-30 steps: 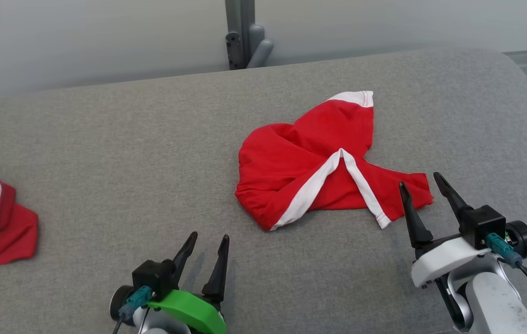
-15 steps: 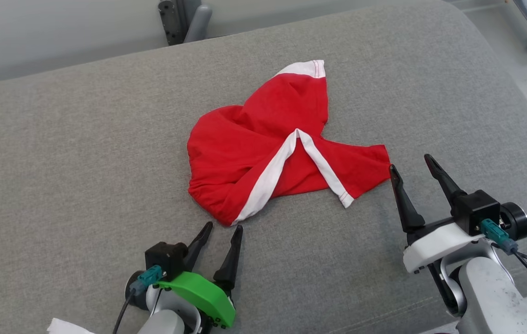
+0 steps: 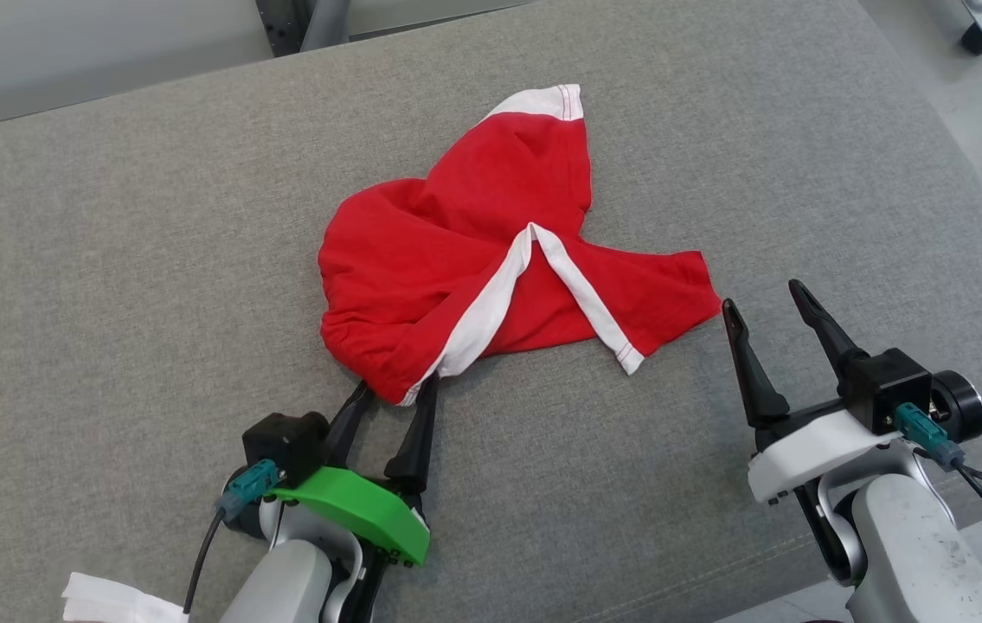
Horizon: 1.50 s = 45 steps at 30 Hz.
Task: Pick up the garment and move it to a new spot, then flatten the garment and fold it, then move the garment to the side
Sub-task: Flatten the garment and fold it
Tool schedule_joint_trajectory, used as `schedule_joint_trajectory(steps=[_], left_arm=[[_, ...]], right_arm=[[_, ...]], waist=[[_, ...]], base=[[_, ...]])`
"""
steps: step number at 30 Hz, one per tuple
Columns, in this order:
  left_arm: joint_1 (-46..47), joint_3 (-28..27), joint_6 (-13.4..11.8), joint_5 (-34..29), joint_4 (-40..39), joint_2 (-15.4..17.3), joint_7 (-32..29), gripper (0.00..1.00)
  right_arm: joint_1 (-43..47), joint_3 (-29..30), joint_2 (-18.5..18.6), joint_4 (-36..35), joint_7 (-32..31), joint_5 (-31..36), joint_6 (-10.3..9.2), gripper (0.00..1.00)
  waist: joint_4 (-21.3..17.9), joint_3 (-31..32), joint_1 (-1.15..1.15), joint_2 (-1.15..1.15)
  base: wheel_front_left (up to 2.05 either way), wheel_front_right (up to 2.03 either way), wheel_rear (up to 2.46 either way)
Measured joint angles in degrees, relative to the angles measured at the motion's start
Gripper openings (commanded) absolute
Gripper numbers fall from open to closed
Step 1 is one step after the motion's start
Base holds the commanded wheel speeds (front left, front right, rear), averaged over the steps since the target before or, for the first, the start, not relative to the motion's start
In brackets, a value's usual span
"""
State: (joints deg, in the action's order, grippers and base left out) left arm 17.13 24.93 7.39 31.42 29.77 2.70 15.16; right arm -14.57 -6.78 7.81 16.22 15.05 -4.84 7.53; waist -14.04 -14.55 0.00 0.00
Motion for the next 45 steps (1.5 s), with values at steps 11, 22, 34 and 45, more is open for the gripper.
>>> schedule_joint_trajectory(steps=[11,22,34,45], left_arm=[[-2.9,-1.0,0.0,-1.8,-10.2,0.1,0.0,0.0],[-6.5,-6.0,0.0,-3.8,-14.9,1.7,0.0,0.0],[-4.9,-8.9,0.1,-4.0,0.7,5.7,0.0,1.0],[-6.9,-20.2,-0.7,-14.1,2.8,1.6,0.0,1.0]], right_arm=[[0.0,0.0,-0.2,1.4,0.0,-0.3,0.0,1.0],[1.6,0.9,-0.3,3.1,0.0,-0.4,0.0,1.0],[1.4,-1.4,-1.3,5.0,0.0,-1.4,0.0,1.0],[4.4,-4.3,-0.5,7.2,0.0,-3.4,0.0,1.0]], waist=[[2.1,0.6,0.0,0.0],[6.8,2.3,0.0,0.0],[9.4,3.9,0.0,0.0],[8.6,7.0,0.0,0.0]], base=[[0.0,0.0,0.0],[0.0,0.0,0.0],[0.0,0.0,0.0],[0.0,0.0,0.0]])
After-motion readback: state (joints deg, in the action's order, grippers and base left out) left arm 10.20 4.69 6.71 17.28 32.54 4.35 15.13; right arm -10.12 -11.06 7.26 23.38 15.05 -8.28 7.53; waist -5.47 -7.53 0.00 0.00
